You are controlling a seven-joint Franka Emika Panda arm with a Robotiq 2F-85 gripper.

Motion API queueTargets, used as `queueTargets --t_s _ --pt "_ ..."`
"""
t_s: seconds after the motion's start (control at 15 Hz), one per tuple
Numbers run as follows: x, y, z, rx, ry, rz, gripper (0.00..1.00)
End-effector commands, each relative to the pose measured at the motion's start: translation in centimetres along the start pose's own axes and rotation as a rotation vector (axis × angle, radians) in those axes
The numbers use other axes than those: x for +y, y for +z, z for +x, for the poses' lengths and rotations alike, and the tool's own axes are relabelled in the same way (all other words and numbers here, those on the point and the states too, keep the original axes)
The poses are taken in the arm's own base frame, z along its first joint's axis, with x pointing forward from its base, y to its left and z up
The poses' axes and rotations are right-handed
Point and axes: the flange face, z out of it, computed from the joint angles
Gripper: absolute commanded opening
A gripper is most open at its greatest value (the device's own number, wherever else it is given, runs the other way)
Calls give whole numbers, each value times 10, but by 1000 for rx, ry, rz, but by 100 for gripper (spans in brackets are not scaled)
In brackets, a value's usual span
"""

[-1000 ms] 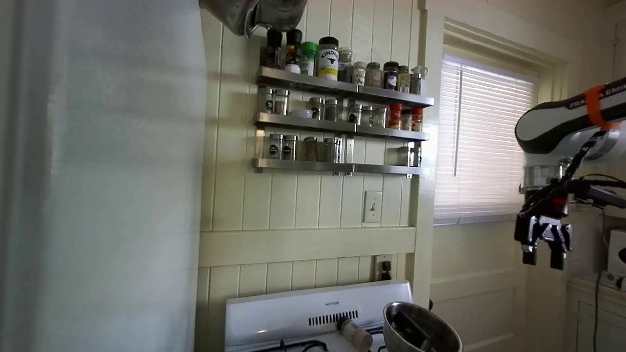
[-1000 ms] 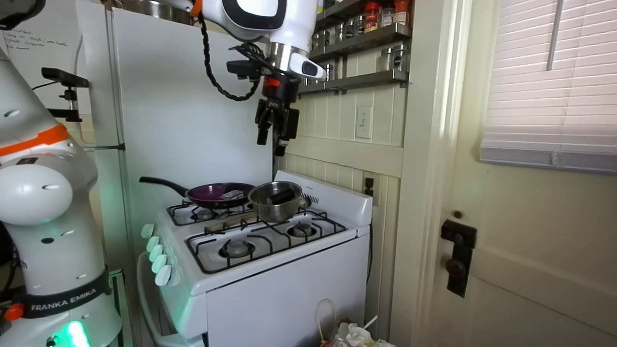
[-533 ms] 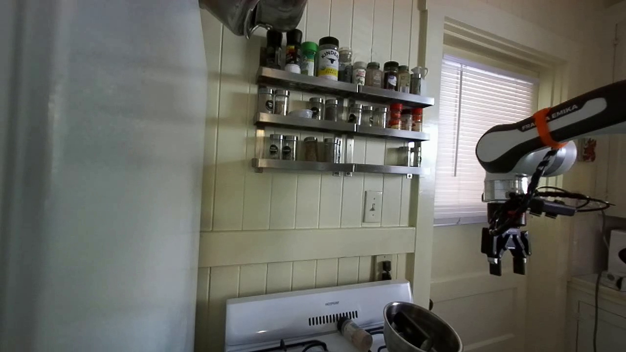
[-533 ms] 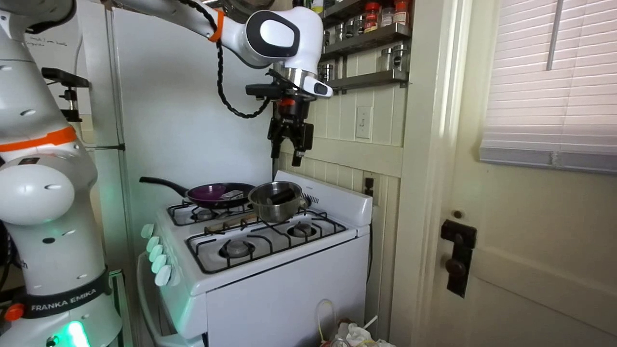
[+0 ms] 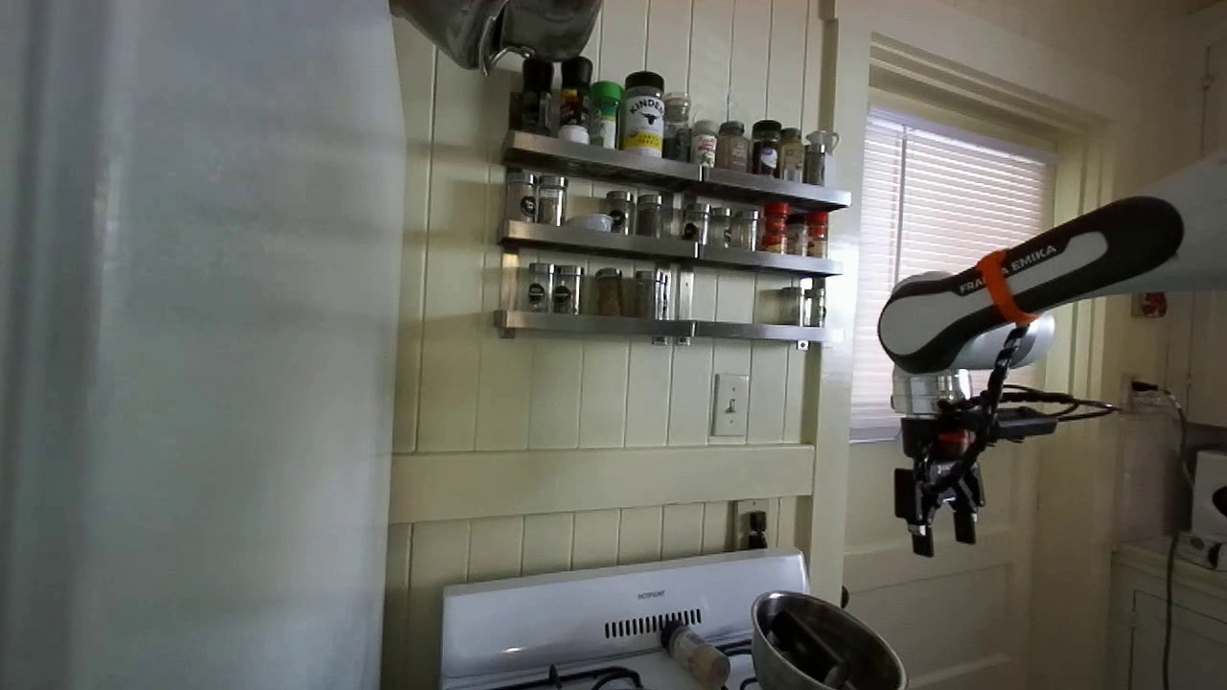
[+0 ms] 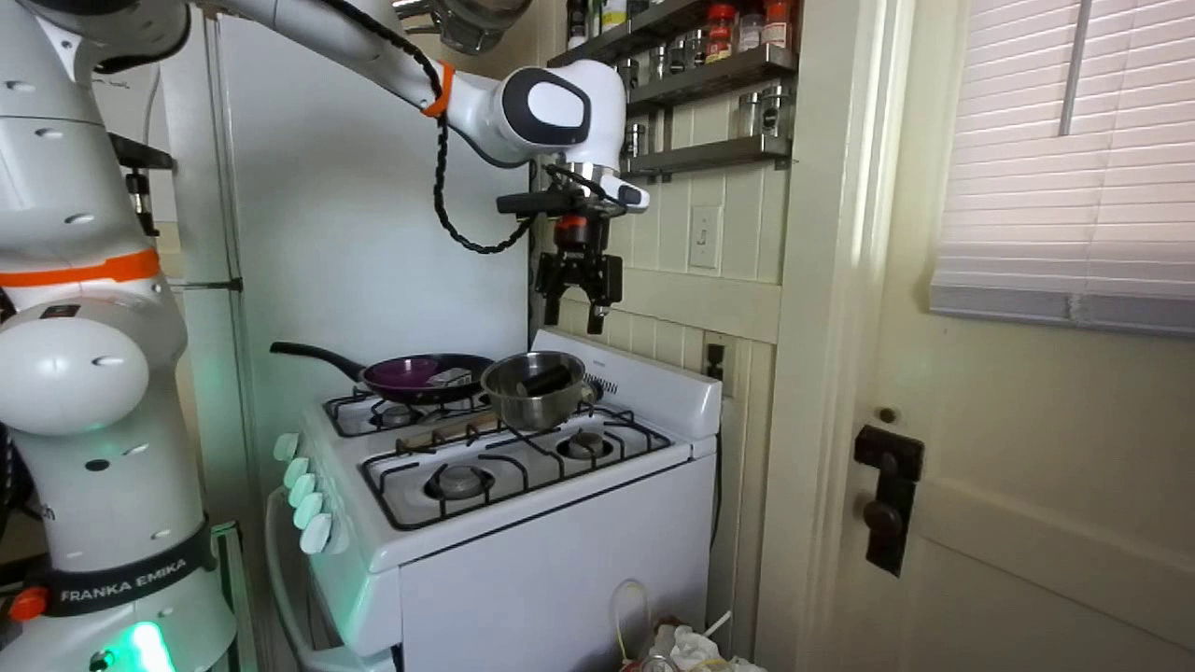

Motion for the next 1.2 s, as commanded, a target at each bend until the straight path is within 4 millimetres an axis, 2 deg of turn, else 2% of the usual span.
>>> queueTargets --t_s 0.0,0.07,0.13,0.27,0.47,0.93,1.13 --pt "-23 7 23 6 -10 -20 100" --pt "-27 6 22 -5 -38 -13 100" --pt "-21 6 15 4 -23 -11 100" --pt "-28 7 20 2 -39 -14 100" --pt "-27 5 21 5 -38 -15 100" --pt "-29 45 51 29 -44 11 100" --pt "-43 57 63 20 -65 0 100"
